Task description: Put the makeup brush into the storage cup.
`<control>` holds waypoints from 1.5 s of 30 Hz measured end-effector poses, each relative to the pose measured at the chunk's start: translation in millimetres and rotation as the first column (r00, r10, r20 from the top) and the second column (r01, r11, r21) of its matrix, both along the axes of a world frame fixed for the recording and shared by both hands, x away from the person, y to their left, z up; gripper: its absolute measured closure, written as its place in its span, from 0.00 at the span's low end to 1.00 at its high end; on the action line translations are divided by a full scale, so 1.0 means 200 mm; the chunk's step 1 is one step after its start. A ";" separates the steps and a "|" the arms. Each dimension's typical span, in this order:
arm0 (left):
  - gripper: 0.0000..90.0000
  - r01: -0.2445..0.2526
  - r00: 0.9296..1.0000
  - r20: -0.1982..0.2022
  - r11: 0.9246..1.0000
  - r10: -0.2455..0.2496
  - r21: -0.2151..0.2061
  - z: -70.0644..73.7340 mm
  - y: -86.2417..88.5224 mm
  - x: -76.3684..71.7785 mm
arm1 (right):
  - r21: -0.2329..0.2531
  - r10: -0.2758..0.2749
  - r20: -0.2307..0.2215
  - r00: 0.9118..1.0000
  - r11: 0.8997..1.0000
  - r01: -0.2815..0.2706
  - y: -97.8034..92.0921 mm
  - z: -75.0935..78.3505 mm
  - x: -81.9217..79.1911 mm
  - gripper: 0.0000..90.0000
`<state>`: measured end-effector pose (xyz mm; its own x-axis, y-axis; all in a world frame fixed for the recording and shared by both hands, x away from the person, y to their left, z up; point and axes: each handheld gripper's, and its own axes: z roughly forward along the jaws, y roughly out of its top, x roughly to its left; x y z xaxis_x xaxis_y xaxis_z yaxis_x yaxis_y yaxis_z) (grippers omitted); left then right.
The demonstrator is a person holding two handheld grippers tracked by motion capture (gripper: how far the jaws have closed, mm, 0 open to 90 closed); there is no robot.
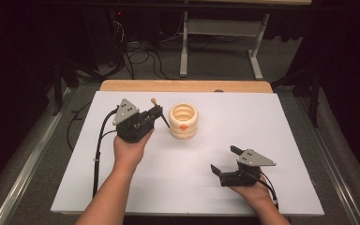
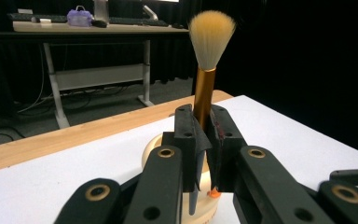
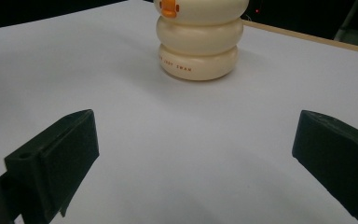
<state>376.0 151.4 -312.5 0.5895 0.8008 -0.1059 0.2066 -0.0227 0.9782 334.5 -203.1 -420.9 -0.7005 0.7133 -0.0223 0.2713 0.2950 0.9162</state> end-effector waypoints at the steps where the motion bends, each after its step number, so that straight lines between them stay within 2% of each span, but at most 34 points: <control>1: 0.93 0.000 1.000 -0.001 1.000 0.000 0.008 0.01 0.00 0.01 | -0.001 0.000 0.001 1.000 1.000 0.000 0.00 0.00 0.00 0.02; 8: 0.93 -0.006 1.000 0.000 1.000 0.006 -0.007 0.03 -0.03 0.06 | 0.001 0.002 0.002 1.000 1.000 -0.002 0.00 0.00 0.00 0.02; 22: 0.93 -0.009 1.000 0.005 1.000 0.009 0.004 0.06 -0.09 0.14 | -0.008 -0.003 0.003 1.000 1.000 0.003 0.00 0.00 0.00 0.02; 32: 0.93 -0.009 1.000 -0.005 1.000 0.009 0.007 0.04 -0.14 0.18 | -0.012 0.005 0.012 1.000 1.000 -0.005 0.00 0.00 -0.01 0.02; 45: 0.93 -0.010 1.000 -0.008 0.999 0.010 0.032 0.00 -0.19 0.21 | -0.004 0.004 0.008 1.000 1.000 -0.004 -0.01 0.00 -0.01 0.02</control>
<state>417.8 113.7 -313.5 0.5805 0.8099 -0.0844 0.2146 -0.0521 0.9753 333.3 -204.2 -420.0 -0.7034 0.7101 -0.0303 0.2631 0.2997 0.9170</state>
